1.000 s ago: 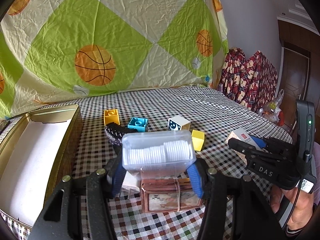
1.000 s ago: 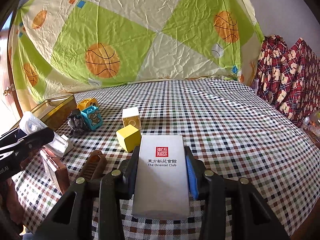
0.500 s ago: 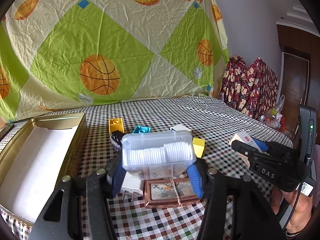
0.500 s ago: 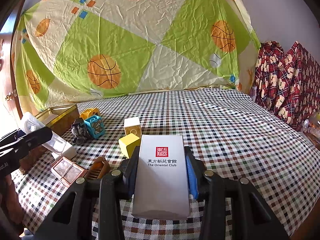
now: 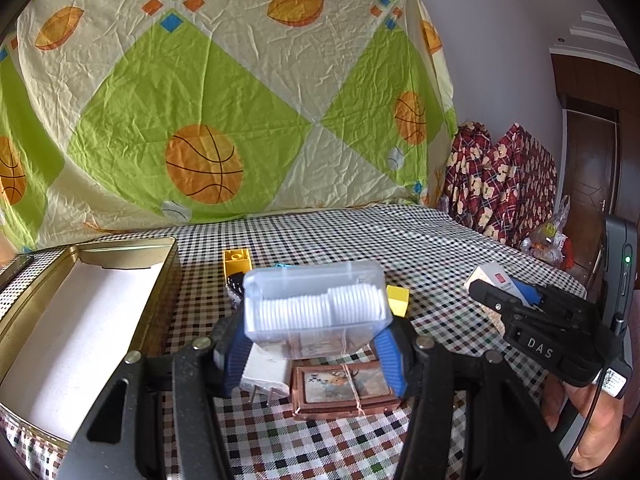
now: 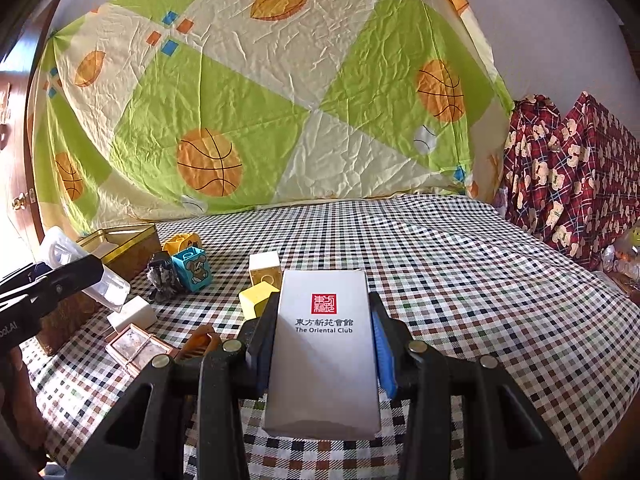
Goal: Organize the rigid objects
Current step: 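Lift the clear disc box with the left tool while the right tool lifts the white card box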
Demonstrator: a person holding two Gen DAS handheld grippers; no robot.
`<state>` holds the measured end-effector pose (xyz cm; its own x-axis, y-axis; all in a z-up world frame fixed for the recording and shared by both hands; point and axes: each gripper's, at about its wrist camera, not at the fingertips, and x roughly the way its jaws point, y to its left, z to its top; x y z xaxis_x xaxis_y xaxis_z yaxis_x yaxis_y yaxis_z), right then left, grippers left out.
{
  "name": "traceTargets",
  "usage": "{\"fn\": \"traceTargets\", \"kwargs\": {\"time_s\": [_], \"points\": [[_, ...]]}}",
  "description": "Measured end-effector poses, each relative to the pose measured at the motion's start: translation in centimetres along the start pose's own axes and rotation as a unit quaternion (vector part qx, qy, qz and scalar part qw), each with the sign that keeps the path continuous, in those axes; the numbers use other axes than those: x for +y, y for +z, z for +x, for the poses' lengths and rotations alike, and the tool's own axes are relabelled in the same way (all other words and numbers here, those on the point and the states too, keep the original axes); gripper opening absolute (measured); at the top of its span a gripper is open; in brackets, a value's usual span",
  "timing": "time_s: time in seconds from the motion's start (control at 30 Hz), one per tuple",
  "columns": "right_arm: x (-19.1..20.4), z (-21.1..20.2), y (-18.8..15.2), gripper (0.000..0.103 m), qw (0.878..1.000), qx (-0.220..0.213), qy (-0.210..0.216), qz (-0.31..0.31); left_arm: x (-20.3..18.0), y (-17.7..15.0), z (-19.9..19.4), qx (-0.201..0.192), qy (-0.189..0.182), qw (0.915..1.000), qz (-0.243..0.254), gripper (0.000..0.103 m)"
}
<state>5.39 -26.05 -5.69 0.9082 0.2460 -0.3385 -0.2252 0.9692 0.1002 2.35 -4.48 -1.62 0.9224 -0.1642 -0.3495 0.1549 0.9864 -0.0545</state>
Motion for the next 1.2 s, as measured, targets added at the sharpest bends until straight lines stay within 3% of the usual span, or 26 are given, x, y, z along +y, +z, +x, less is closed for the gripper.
{"fn": "traceTargets", "kwargs": {"time_s": [0.9, 1.2], "points": [[-0.5, -1.4, -0.4, 0.043, 0.999, -0.047, 0.0, 0.008, 0.0, -0.4, -1.8, -0.049, 0.017, 0.9986, 0.008, 0.055], [0.0, -1.7, -0.5, 0.043, 0.998, -0.058, -0.021, 0.008, 0.7, -0.7, -2.9, -0.069, 0.034, 0.9969, 0.014, 0.055]]}}
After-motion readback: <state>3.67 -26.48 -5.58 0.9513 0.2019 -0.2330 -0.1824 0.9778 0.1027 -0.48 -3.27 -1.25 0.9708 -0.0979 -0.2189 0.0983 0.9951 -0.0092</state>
